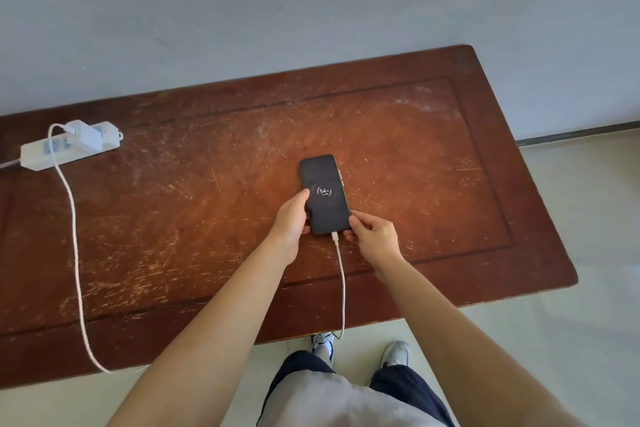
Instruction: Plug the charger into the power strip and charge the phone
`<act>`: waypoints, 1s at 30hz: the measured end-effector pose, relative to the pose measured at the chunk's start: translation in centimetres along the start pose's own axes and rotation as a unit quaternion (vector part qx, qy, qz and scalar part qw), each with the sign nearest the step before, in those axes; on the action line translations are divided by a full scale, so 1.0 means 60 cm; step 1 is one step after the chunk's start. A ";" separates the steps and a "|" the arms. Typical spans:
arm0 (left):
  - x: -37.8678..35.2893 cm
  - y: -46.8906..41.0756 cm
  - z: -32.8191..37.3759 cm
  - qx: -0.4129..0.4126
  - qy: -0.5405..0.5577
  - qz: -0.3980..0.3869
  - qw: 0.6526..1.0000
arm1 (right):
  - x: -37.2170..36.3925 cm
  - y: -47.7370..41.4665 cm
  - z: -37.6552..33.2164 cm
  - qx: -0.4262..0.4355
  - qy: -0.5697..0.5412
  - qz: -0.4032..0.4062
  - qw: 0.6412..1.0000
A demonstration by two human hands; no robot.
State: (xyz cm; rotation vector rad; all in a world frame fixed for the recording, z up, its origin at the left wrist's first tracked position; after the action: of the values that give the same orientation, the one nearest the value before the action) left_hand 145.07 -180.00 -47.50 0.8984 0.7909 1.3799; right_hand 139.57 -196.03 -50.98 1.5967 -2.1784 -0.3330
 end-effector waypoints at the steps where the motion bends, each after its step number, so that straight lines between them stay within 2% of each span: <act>1: -0.002 -0.004 0.004 0.001 -0.007 -0.004 1.000 | 0.000 -0.005 0.001 -0.004 -0.004 0.007 1.000; 5: -0.005 -0.012 0.008 0.001 -0.014 -0.020 1.000 | -0.004 -0.015 0.005 -0.012 -0.002 0.019 1.000; 9: -0.003 -0.015 -0.002 -0.023 -0.008 -0.016 1.000 | -0.002 -0.021 0.007 0.006 0.056 0.033 0.998; 13: 0.000 -0.004 -0.010 -0.048 -0.048 -0.014 0.998 | 0.005 -0.027 0.010 0.008 0.055 0.030 0.998; 16: 0.003 0.005 -0.010 -0.060 -0.078 -0.019 0.995 | 0.014 -0.032 0.007 0.005 0.046 -0.001 0.999; 19: 0.005 0.024 -0.010 -0.092 -0.157 -0.008 0.983 | 0.025 -0.030 0.001 0.003 0.075 -0.056 0.996; 21: 0.007 0.041 -0.015 -0.132 -0.222 0.007 0.966 | 0.039 -0.025 -0.011 0.030 0.146 -0.087 0.985; 24: 0.013 0.069 -0.034 -0.200 -0.344 0.066 0.915 | 0.066 -0.010 -0.048 0.100 0.224 -0.104 0.964; 27: 0.024 0.078 -0.067 -0.205 -0.458 0.142 0.853 | 0.094 0.017 -0.133 0.158 0.195 -0.094 0.963; 30: 0.029 0.085 -0.101 -0.159 -0.510 0.154 0.831 | 0.117 0.069 -0.265 0.257 0.118 -0.080 0.956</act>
State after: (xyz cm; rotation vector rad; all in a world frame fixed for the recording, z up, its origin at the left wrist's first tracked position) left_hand 137.41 -177.98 -45.69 1.3248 -0.4119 1.0150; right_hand 141.66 -200.54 -33.84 1.9671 -2.0529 0.3980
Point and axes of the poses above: each hand's wrist, its own y-axis away from the middle knuckle, its own x-axis out of the back of the hand, z = x × y, the point moved 4 cm from there along -y, towards the middle knuckle, and after that the axes turned 14 degrees about x, right-handed, at the moved point
